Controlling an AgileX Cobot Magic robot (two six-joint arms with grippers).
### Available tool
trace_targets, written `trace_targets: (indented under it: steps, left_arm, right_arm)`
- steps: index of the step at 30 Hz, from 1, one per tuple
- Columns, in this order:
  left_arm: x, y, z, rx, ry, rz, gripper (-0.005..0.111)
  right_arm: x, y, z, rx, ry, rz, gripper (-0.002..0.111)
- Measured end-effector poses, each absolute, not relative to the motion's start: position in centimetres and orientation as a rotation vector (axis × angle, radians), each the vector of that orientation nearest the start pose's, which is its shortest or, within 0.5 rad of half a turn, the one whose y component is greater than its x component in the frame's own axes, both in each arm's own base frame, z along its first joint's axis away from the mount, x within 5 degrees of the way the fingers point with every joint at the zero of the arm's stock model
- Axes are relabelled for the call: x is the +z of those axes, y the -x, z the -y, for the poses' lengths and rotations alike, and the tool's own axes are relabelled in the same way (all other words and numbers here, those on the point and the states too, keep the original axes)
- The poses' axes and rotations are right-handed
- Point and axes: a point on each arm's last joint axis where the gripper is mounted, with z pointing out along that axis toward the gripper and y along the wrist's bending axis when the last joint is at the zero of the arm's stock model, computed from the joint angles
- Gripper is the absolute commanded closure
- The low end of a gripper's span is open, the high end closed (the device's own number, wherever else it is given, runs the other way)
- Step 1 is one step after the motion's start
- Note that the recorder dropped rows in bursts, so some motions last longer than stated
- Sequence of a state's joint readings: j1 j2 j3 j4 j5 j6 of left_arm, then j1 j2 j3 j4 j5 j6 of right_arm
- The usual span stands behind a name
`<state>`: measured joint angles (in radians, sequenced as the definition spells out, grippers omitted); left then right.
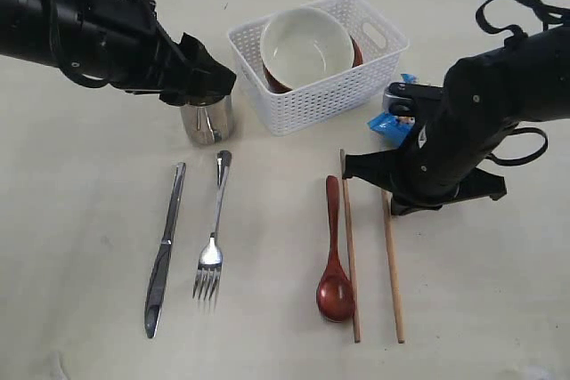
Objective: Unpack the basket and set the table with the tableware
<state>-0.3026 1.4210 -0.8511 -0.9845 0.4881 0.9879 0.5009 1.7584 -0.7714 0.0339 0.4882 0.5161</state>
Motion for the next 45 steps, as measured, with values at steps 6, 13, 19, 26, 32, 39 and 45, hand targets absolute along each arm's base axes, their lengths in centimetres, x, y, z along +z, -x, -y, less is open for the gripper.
trace_targets:
  steps: [6, 13, 19, 26, 32, 39, 45]
  left_arm:
    - [25.3, -26.4, 12.0, -0.593, -0.623, -2.255, 0.046]
    - [25.3, -26.4, 12.0, -0.595, -0.624, -2.256, 0.046]
    - [25.3, -26.4, 12.0, -0.598, -0.626, -2.257, 0.046]
    - [25.3, -26.4, 12.1, -0.601, -0.629, -2.258, 0.046]
    - [25.3, -26.4, 12.1, -0.601, -0.629, -2.258, 0.046]
    - [25.3, -26.4, 12.1, -0.599, -0.631, -2.258, 0.046]
    - [25.3, -26.6, 11.9, -0.572, -0.621, -2.249, 0.041]
  right_arm:
    - [12.0, -23.8, -14.7, 0.168, -0.044, -2.989, 0.109]
    - [12.0, -23.1, -15.8, 0.185, -0.051, -2.990, 0.109]
    - [11.9, -22.6, -15.9, 0.153, -0.069, -3.032, 0.109]
    - [11.9, -21.8, -16.6, 0.134, -0.055, -3.059, 0.109]
    - [12.0, -21.4, -17.1, 0.140, -0.076, -3.060, 0.109]
    - [14.3, -21.5, -17.0, 0.221, -0.070, -2.975, 0.109]
    - [21.3, -26.3, -12.9, 0.225, -0.052, -2.677, 0.109]
